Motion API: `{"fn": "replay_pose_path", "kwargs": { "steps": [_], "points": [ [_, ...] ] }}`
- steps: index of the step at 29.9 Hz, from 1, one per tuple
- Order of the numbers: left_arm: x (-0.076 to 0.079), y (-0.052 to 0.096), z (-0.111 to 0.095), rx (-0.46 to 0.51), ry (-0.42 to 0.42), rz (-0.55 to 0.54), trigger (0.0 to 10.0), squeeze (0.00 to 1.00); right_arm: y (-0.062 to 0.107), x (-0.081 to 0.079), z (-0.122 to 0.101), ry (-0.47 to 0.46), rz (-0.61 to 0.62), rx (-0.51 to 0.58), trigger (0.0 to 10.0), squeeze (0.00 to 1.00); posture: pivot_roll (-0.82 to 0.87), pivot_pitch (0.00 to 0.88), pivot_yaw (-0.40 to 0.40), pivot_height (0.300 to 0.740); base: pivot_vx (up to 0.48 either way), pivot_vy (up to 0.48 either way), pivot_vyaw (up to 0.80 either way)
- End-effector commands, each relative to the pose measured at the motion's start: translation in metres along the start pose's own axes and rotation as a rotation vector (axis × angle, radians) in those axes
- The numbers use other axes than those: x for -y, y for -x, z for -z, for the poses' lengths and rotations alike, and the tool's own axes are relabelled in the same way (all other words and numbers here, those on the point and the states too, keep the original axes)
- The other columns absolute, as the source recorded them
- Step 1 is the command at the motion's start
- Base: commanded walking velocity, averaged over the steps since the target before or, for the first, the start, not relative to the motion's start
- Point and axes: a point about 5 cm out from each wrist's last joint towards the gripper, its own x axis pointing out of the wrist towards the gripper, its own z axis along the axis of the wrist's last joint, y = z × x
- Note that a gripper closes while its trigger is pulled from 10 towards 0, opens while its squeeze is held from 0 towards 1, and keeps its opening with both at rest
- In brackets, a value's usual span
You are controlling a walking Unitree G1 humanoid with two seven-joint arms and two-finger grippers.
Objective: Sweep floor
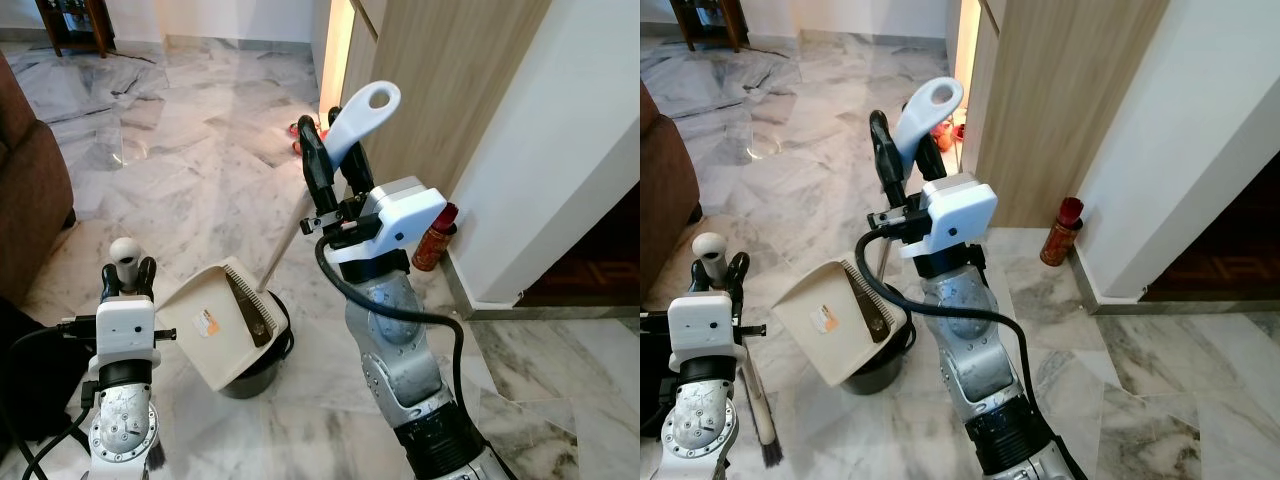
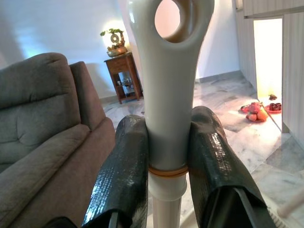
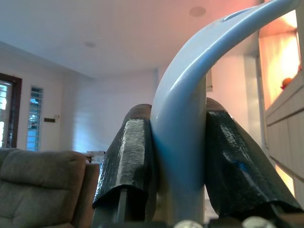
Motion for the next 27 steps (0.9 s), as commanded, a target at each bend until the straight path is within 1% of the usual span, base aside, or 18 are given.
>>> {"fn": "replay_pose_path", "kwargs": {
  "steps": [1, 6, 7, 8, 9, 11, 13, 16, 22, 23, 27],
  "points": [
    [0.002, 0.000, -0.006, 0.050, -0.017, 0.010, 10.0, 0.00, -0.014, -0.020, -0.027, -0.122, 0.061, 0.157, 10.0, 0.00, 0.16, 0.098, -0.095, 0.740, 0.000, 0.000, 0.00],
    [0.001, 0.000, -0.007, 0.051, -0.016, 0.007, 10.0, 0.00, -0.017, -0.017, -0.032, -0.111, 0.083, 0.178, 10.0, 0.00, 0.16, 0.097, -0.095, 0.740, 0.000, 0.000, 0.00],
    [0.001, -0.001, -0.007, 0.051, -0.016, 0.008, 10.0, 0.00, -0.018, -0.016, -0.036, -0.060, 0.065, 0.209, 10.0, 0.00, 0.16, 0.097, -0.095, 0.740, 0.000, 0.000, 0.00],
    [0.001, -0.001, -0.007, 0.051, -0.016, 0.008, 10.0, 0.00, -0.018, -0.016, -0.036, -0.060, 0.065, 0.209, 10.0, 0.00, 0.16, 0.097, -0.095, 0.740, 0.000, 0.000, 0.00],
    [0.001, -0.001, -0.006, 0.051, -0.015, 0.009, 10.0, 0.00, -0.018, -0.018, -0.039, -0.040, 0.050, 0.226, 10.0, 0.00, 0.15, 0.097, -0.094, 0.740, 0.000, 0.000, 0.00],
    [0.002, -0.001, -0.006, 0.051, -0.015, 0.010, 10.0, 0.00, -0.018, -0.019, -0.040, -0.037, 0.043, 0.231, 10.0, 0.00, 0.15, 0.098, -0.094, 0.740, 0.000, 0.000, 0.00],
    [0.002, -0.001, -0.006, 0.051, -0.014, 0.011, 10.0, 0.00, -0.017, -0.026, -0.043, 0.008, -0.009, 0.254, 10.0, 0.00, 0.15, 0.097, -0.094, 0.740, 0.000, 0.000, 0.00],
    [0.002, 0.000, -0.006, 0.050, -0.013, 0.011, 10.0, 0.00, -0.015, -0.032, -0.043, 0.025, -0.032, 0.262, 10.0, 0.00, 0.16, 0.097, -0.096, 0.740, 0.000, 0.000, 0.00],
    [0.001, 0.000, -0.005, 0.051, -0.014, 0.009, 10.0, 0.00, -0.015, -0.033, -0.045, 0.038, -0.039, 0.275, 10.0, 0.00, 0.16, 0.098, -0.097, 0.740, 0.000, 0.000, 0.00],
    [0.001, 0.001, -0.005, 0.051, -0.014, 0.009, 10.0, 0.00, -0.014, -0.035, -0.047, 0.066, -0.057, 0.291, 10.0, 0.00, 0.15, 0.100, -0.097, 0.740, 0.000, 0.000, 0.00],
    [0.001, 0.001, -0.005, 0.049, -0.014, 0.008, 10.0, 0.00, -0.012, -0.042, -0.049, 0.105, -0.095, 0.319, 10.0, 0.00, 0.15, 0.103, -0.098, 0.740, 0.000, 0.000, 0.00]
  ]
}}
